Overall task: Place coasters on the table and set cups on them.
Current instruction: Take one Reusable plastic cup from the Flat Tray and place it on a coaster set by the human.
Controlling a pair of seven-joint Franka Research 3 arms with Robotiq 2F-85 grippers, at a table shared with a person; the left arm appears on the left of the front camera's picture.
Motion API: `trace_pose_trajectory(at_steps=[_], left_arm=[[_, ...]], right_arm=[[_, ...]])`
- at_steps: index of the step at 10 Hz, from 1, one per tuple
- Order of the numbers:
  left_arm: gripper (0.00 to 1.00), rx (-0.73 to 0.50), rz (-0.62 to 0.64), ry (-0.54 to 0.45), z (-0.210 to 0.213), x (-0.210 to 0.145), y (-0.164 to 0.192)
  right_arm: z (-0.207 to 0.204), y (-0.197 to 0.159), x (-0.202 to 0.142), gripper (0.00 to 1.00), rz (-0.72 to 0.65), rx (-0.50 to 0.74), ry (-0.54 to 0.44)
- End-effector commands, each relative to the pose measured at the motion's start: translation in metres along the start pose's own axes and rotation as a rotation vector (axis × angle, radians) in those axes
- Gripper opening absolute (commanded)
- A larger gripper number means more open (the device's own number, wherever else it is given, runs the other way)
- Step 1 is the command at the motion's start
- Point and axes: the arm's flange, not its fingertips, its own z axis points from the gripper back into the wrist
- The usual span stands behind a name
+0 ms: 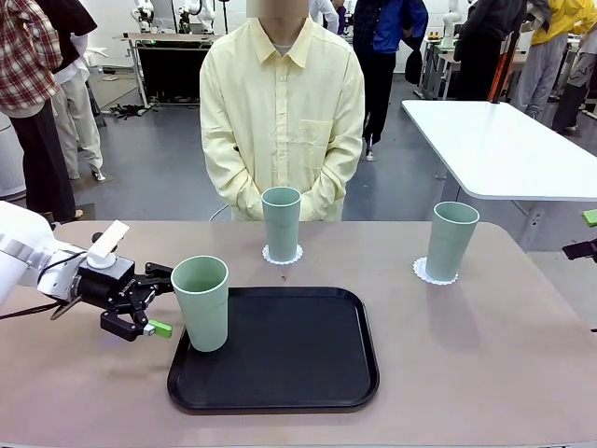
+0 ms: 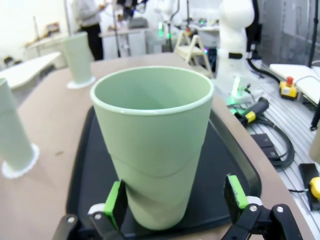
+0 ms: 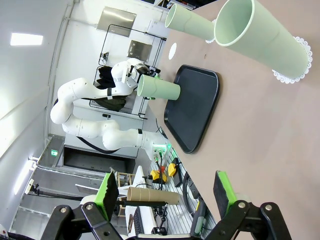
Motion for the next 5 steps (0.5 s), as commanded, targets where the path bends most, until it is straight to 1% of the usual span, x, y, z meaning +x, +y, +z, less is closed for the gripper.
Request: trace_pose_trajectory(at_steps=[1, 5], left_arm=[[1.0, -0.023, -0.051, -0.008, -0.006, -0.0064, 0.0041], [1.0, 0.005, -0.045, -0.011, -0.0057, -0.0092, 0.0125]], right_arm=[[-0.0002, 0.0017, -0.0002, 1.0, -0.005, 0.0, 0.0], [-0.0002, 0.0017, -0.0002, 1.0, -0.005, 0.0, 0.0]])
